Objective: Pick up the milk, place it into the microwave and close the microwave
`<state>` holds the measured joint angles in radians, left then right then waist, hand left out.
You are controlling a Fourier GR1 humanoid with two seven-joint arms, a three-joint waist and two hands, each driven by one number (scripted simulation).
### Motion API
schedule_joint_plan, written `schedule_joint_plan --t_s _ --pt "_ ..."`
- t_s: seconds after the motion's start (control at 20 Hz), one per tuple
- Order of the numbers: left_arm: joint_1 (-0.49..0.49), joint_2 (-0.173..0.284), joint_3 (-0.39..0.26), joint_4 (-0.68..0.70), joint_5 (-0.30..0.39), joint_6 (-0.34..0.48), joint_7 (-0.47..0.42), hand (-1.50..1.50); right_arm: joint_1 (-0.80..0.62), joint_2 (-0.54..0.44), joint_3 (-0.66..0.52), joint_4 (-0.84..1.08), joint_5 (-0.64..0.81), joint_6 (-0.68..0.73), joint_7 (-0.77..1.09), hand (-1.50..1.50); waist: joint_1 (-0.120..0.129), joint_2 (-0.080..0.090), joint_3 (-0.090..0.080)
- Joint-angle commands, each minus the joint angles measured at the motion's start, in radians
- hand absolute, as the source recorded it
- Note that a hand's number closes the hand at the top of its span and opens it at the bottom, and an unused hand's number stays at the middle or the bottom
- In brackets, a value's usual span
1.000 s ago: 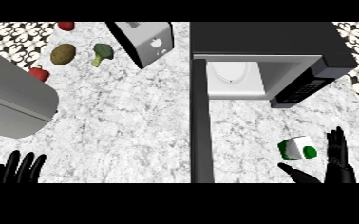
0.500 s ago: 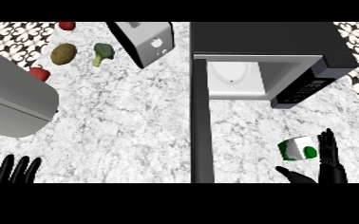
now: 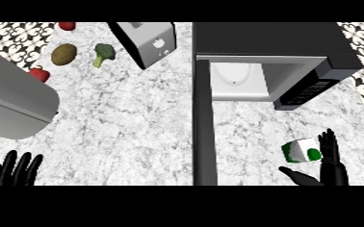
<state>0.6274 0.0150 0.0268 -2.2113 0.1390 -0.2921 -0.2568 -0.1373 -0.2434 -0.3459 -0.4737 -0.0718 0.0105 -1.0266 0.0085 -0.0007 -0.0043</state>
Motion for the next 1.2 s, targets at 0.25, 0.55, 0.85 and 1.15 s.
schedule_joint_plan --t_s 0.25,0.55,0.85,1.15 --pt "0.04 -0.014 -0.045 -0.027 -0.009 -0.006 0.007 -1.5 -0.071 0.013 -0.038 0.078 -0.056 0.134 -0.096 1.5 0.003 0.002 0.006" --pt "-0.018 -0.01 -0.004 -0.003 -0.01 0.002 0.019 -1.5 -0.077 0.003 -0.046 0.066 -0.092 0.227 -0.133 1.5 0.0 0.003 0.006" --pt "0.049 -0.015 -0.012 -0.052 0.009 -0.008 0.005 -1.5 -0.092 0.06 -0.023 0.028 -0.114 0.261 -0.101 1.5 0.007 0.001 0.006" --pt "0.034 0.004 0.041 0.007 0.033 -0.038 -0.011 -1.5 -0.044 0.053 0.094 -0.102 -0.08 0.378 -0.01 1.5 -0.003 -0.002 0.004"
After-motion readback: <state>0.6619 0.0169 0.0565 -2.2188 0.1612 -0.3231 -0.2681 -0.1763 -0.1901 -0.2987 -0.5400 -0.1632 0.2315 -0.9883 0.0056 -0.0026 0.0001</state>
